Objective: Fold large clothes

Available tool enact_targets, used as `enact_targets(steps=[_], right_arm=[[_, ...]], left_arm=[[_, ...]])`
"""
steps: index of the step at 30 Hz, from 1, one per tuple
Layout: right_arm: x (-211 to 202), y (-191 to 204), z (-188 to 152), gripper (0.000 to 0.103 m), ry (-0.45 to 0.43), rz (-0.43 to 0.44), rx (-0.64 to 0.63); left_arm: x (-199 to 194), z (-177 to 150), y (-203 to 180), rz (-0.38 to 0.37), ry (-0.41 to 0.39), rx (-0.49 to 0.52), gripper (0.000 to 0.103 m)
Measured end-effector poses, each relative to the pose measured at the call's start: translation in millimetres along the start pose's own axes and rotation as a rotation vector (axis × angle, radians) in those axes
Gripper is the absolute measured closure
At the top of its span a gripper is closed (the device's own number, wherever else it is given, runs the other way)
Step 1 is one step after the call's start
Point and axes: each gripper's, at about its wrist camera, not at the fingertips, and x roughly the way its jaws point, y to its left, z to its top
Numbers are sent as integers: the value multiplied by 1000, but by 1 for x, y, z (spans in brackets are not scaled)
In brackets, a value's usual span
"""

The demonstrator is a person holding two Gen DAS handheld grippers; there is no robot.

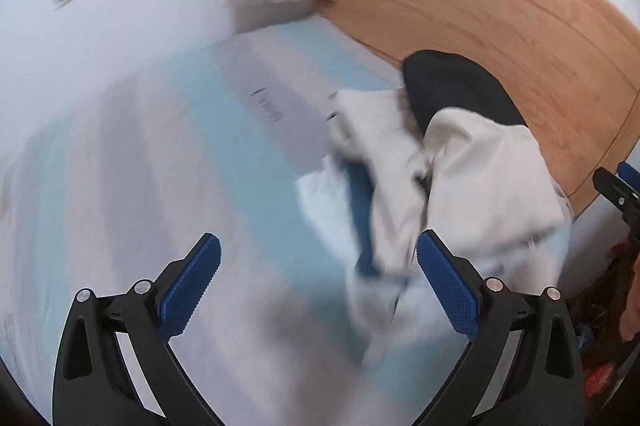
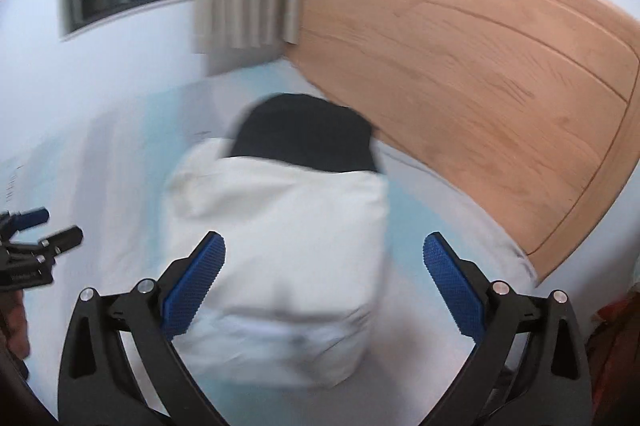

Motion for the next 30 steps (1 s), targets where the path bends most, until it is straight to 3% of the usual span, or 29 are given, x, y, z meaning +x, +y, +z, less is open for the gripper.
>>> enact_targets(steps=[2,5,11,17,23,27,30], right_arm=[[-37,34,-11,7,-5,72,-14],[-86,84,-32,7,-3,147,-53],[-225,192,-108,7,17,295,-167],[-347,226,-174,7,50,382,-98],[-437,215,-199,7,84,362,-80],[-473,185,-202,7,86,328,-108],[-476,155,-203,8,57,304,-140]], left_arm=[[-42,-31,36,10,12,-46,7],[-128,-92,88,94,-2,-122,7],[-294,-217,201,216,-31,-271,6],[-458,-326,259,384,-49,-331,6],[-549,-389,247,450,-26,-308,6],[-567,-398,215,440,-30,-312,6],[-560,-403,187,423,-31,-309,6]])
